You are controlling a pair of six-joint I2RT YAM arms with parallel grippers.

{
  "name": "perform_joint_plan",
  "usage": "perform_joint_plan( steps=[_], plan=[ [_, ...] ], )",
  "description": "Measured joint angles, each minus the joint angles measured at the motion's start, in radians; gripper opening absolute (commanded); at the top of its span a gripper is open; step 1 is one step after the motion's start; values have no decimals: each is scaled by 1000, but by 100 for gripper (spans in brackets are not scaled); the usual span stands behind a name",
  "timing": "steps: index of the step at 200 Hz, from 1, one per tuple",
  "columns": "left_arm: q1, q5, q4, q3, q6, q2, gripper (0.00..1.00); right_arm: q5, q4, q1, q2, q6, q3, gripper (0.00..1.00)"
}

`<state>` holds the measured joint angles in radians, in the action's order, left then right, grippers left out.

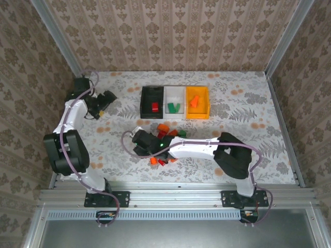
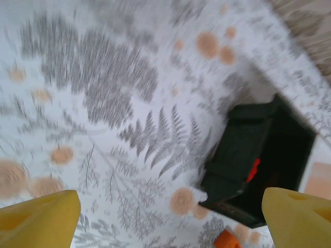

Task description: Sort the legos into containers by color

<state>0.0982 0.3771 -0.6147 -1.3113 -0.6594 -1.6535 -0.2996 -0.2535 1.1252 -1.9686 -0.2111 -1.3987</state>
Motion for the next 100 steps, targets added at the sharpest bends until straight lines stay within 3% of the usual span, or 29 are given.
perform_joint_plan(
  steps=[54,100],
  plan=[
    [-1,136,120,21,-113,0,88,20,-171,5,-114,23,-74,67],
    [2,131,144,57,-143,76,88,16,-193,-10,-133,47,-109,65]
  ],
)
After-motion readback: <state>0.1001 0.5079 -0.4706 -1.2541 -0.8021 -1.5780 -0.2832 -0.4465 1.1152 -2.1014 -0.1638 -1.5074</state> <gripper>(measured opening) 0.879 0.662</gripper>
